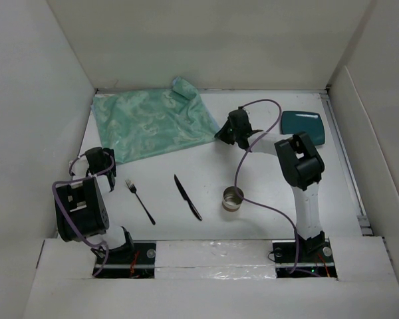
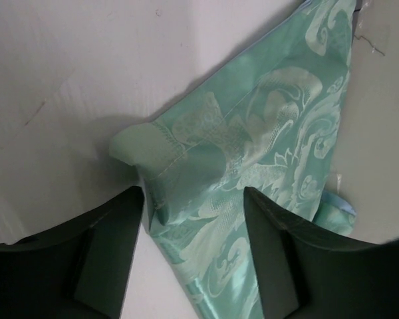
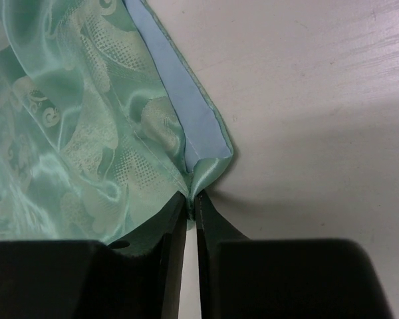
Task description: Set the dinner table for one person
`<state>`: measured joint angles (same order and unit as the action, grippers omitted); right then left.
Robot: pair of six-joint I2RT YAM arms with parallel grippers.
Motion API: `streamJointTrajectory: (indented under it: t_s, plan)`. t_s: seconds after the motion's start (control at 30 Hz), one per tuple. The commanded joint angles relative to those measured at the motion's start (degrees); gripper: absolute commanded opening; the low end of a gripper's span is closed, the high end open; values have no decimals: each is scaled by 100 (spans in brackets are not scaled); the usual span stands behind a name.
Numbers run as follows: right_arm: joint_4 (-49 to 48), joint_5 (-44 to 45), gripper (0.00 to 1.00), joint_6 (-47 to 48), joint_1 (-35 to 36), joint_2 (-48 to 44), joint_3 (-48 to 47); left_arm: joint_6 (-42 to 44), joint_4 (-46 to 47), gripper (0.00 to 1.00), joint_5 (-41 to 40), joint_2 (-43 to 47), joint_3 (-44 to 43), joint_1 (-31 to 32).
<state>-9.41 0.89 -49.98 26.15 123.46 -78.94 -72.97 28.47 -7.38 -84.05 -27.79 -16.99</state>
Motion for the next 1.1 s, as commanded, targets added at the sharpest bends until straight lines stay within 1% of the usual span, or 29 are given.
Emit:
streamJointTrajectory:
  t_s: [0.0, 0.03, 0.07, 0.1, 0.13, 0.17, 0.2, 0.27, 0.37, 0.4, 0.43, 0.53, 0.6, 0.7, 0.73, 0.77, 0.8, 0.83, 0.9, 0.93, 1.03, 1.07]
  plan:
    - [-175, 70, 12, -109, -49, 55, -105, -77, 449, 56, 35, -111, -130, -23]
    - [-280, 52, 10, -109, -49, 29, -78, -68, 484, 53, 35, -181, -174, -23]
    - [-324, 61, 5, -109, -49, 12, -43, -51, 580, 51, 35, -208, -183, -23]
    - [-377, 78, 3, -100, -49, -15, 18, -16, 633, 47, 0, -217, -200, -23]
    - [-430, 96, 1, -100, -49, -50, 36, 63, 599, 47, -35, -260, -270, -23]
    - [-465, 105, 0, -91, -49, -102, 54, 107, 555, 46, -79, -278, -314, -23]
    - [-526, 105, 0, -91, -49, -138, 141, 168, 511, 40, -132, -305, -376, -23]
    - [-833, 70, 0, -109, -101, -304, 264, 335, 397, 34, -167, -419, -525, -23]
    - [-1378, 26, 0, -100, -102, -524, 546, 668, 344, 19, -264, -498, -648, -23]
    - [-1466, -9, 0, -83, -102, -664, 589, 774, 335, 7, -299, -490, -692, -23]
    - [-1502, -18, 0, -4, -154, -752, 607, 880, 309, 0, -291, -463, -780, -23]
    - [-1485, -18, 0, 224, -215, -1095, 625, 1328, 247, 0, -221, -236, -982, -23]
    - [-1528, -10, 0, 295, -268, -1341, 748, 1530, 264, 0, -150, -34, -1087, 178]
    - [-1556, -45, 0, 549, -461, -1868, 722, 1776, 98, 0, -37, 318, -1579, 502]
    - [-1320, -45, 0, 803, -462, -2174, 661, 1830, -50, 0, 16, 476, -1963, 582]
    - [-1170, -45, 0, 944, -531, -2351, 582, 1900, -130, 0, 69, 573, -2158, 661]
    - [-655, 190, 0, 1459, -584, -2927, 329, 2135, -383, 0, 105, 844, -2761, 897]
    - [-650, 193, 0, 1464, -585, -2933, 326, 2138, -386, 0, 105, 846, -2767, 900]
    - [-135, 455, 0, 1936, -585, -3300, 82, 2234, -526, 0, 314, 1091, -3299, 952]
    - [-1, 613, 0, 2052, -585, -3676, 45, 2261, -683, 0, 411, 1153, -3477, 1005]
    - [360, 807, 0, 2413, -638, -4241, 1, 2287, -824, 0, 702, 1470, -3908, 1005]
    - [430, 869, 0, 2501, -638, -4608, 18, 2287, -886, 0, 937, 1540, -4014, 1005]
